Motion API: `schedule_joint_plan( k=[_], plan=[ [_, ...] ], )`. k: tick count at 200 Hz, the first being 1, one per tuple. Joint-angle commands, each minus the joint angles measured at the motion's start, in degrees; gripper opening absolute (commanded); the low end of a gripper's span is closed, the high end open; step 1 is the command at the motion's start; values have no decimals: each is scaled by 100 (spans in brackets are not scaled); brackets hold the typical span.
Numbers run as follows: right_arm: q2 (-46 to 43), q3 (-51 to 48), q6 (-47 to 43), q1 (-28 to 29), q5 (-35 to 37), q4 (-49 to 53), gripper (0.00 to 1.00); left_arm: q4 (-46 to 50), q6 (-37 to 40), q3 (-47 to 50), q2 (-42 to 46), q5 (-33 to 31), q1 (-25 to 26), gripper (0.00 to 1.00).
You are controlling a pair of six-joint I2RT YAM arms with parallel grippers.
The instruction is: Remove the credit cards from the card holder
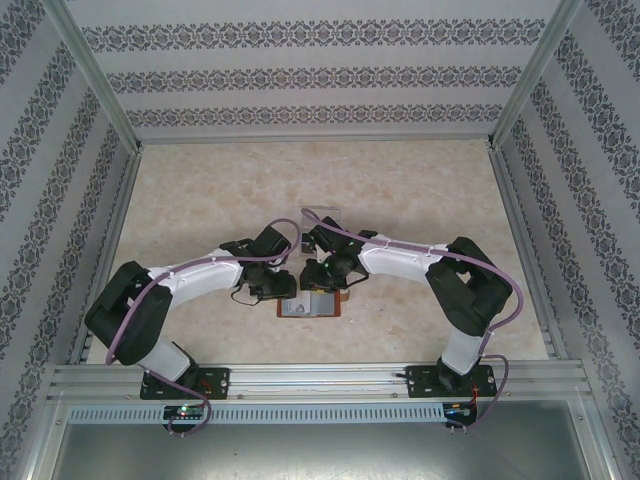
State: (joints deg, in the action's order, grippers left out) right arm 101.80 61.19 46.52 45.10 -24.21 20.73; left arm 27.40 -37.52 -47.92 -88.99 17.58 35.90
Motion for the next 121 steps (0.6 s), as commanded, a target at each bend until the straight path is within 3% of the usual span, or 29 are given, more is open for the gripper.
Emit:
schedule_joint_plan(
  k=[1, 121],
  plan=[
    [17, -112, 150, -50, -149, -204, 28, 45, 94, -138, -177, 2, -29, 38],
    [428, -471, 63, -160, 20, -393, 28, 160, 93, 105, -200, -251, -30, 37]
  ],
)
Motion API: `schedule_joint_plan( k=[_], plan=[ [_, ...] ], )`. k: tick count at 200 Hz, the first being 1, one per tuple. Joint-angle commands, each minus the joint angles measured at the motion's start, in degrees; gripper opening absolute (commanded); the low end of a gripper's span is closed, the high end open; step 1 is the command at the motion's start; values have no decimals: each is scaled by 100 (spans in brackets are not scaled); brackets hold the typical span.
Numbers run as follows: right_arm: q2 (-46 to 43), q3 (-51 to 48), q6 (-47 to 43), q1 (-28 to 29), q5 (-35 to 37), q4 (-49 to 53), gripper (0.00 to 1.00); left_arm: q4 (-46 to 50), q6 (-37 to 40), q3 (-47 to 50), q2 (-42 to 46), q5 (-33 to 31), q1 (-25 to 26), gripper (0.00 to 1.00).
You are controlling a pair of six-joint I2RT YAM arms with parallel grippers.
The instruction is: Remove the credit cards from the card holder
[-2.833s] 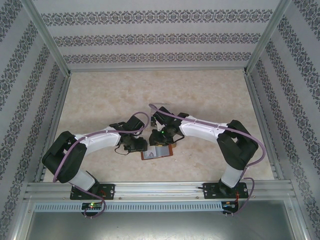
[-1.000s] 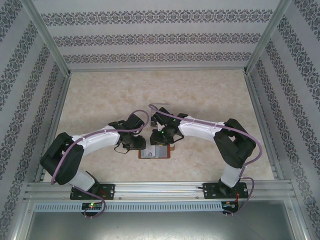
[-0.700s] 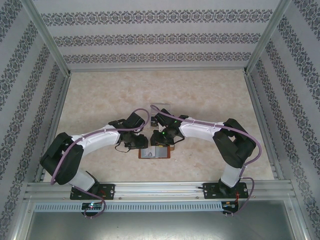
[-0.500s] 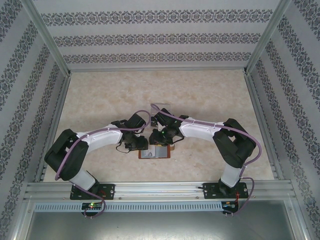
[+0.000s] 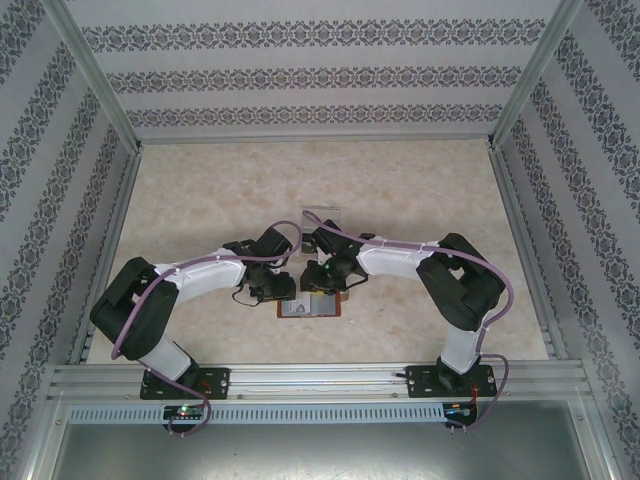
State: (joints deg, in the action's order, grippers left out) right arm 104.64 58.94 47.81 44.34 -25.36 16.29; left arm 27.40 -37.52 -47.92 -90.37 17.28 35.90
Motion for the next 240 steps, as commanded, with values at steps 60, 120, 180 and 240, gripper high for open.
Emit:
schedule_joint_plan(
  k=[60, 120, 180, 240],
  plan=[
    [83, -562, 114, -143, -314, -822, 30, 73, 79, 232, -121, -176, -30, 35],
    [154, -1544, 1011, -349, -1257, -3539, 28, -50, 35, 331, -238, -71, -30, 35],
    [439, -2039, 1523, -491, -1564, -5089, 22, -67, 17, 401, -245, -71, -21, 35],
    [401, -2131, 1572, -510, -1525, -5242, 11, 7, 43, 346, -266, -93, -17, 35]
  ],
)
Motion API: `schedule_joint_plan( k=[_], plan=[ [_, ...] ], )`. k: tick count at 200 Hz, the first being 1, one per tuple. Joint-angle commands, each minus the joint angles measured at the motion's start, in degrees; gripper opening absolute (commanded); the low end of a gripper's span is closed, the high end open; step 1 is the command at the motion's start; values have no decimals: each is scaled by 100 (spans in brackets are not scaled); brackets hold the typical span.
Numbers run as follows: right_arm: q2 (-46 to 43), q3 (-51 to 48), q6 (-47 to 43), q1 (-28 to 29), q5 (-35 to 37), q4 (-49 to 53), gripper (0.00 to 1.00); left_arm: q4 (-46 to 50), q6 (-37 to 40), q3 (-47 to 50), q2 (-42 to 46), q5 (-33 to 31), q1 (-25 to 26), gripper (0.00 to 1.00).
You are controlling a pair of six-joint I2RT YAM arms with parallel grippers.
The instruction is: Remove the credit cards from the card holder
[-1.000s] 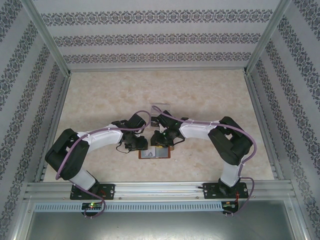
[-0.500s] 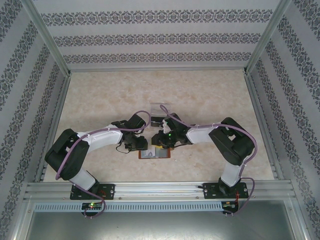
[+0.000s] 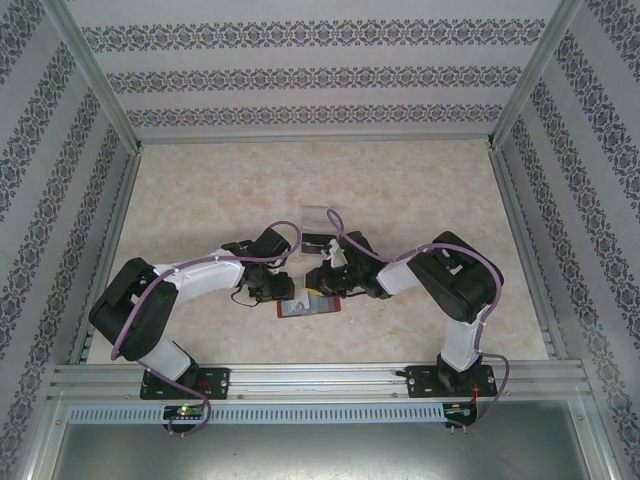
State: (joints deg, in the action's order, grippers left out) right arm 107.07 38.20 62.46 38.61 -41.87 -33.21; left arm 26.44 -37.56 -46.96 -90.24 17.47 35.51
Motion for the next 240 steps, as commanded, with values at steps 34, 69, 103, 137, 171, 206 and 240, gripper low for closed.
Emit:
schedule_joint_plan(
  k=[34, 69, 103, 137, 171, 206, 240],
  plan=[
    [-1, -236, 92, -38, 236, -162, 10, 112, 45, 285, -275, -174, 18, 35],
    [-157, -420, 60, -187, 289, -62, 8, 177, 57, 287, -240, -217, 23, 35],
    [-371, -490, -58, -270, 369, 170, 7, 194, 65, 275, -249, -215, 18, 35],
    [-656, -515, -284, -310, 501, 632, 9, 220, 68, 249, -241, -222, 18, 35],
    [-865, -490, -475, -363, 637, 1066, 10, 224, 58, 258, -241, -224, 22, 35],
    [-932, -521, -507, -413, 675, 1177, 10, 255, 58, 252, -232, -228, 19, 35],
    [-1181, -541, -625, -433, 791, 1476, 10, 249, 56, 245, -224, -232, 18, 35]
  ],
)
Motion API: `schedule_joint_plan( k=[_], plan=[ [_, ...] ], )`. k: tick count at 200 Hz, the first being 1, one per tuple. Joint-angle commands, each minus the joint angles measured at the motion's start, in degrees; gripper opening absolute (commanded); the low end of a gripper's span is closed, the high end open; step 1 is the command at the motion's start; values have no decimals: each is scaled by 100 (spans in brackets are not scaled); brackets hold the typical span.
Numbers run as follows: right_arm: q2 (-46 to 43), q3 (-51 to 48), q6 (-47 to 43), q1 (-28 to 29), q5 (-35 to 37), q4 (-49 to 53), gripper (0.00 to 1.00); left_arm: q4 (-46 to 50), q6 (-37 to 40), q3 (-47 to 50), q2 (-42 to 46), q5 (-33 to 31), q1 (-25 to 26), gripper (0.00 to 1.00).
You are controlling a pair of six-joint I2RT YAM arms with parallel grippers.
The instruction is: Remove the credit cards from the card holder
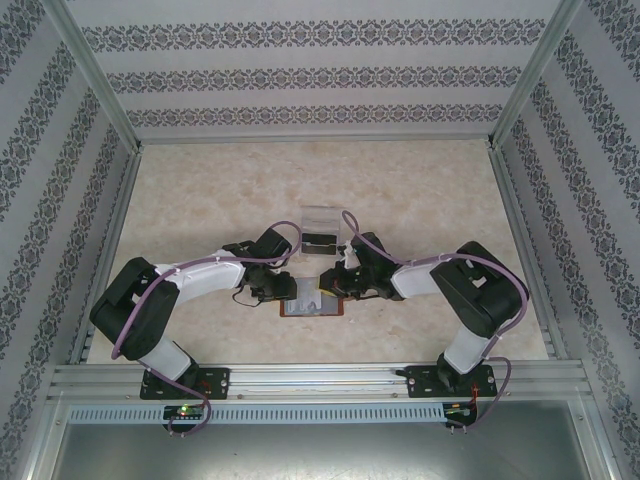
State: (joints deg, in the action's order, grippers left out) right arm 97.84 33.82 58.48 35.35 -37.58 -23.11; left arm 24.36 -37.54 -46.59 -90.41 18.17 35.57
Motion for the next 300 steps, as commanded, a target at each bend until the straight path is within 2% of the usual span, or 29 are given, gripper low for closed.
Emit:
schedule_joint_plan(
  k=[1, 106, 135, 160, 199, 210, 225, 265, 300],
  plan=[
    [-271, -104, -238, -107, 369, 479, 10, 456, 54, 210, -206, -300, 11, 35],
    [-1316, 199, -1085, -259, 905, 2329, 9, 377, 32, 188, -164, -230, 12, 35],
    [-1098, 265, -1065, -208, 592, 2111, 9, 290, -36, 111, 50, -98, 22, 35],
    [-790, 443, -989, 56, 279, 1714, 9, 55, -178, 68, 273, 138, 29, 38],
    [-326, 731, -963, 331, 263, 1646, 10, -151, -228, 52, 84, 403, 124, 41],
    [-285, 738, -953, 317, 320, 1697, 12, -160, -243, 93, 9, 367, 142, 41],
    [-252, 757, -961, 330, 370, 1804, 19, -209, -222, 179, -66, 338, 150, 42],
    [-349, 794, -921, 337, 538, 2240, 28, -355, -189, 296, -326, 396, 143, 42],
    [-526, 706, -723, 343, 718, 2514, 30, -355, -206, 318, -258, 315, 143, 42]
  ],
)
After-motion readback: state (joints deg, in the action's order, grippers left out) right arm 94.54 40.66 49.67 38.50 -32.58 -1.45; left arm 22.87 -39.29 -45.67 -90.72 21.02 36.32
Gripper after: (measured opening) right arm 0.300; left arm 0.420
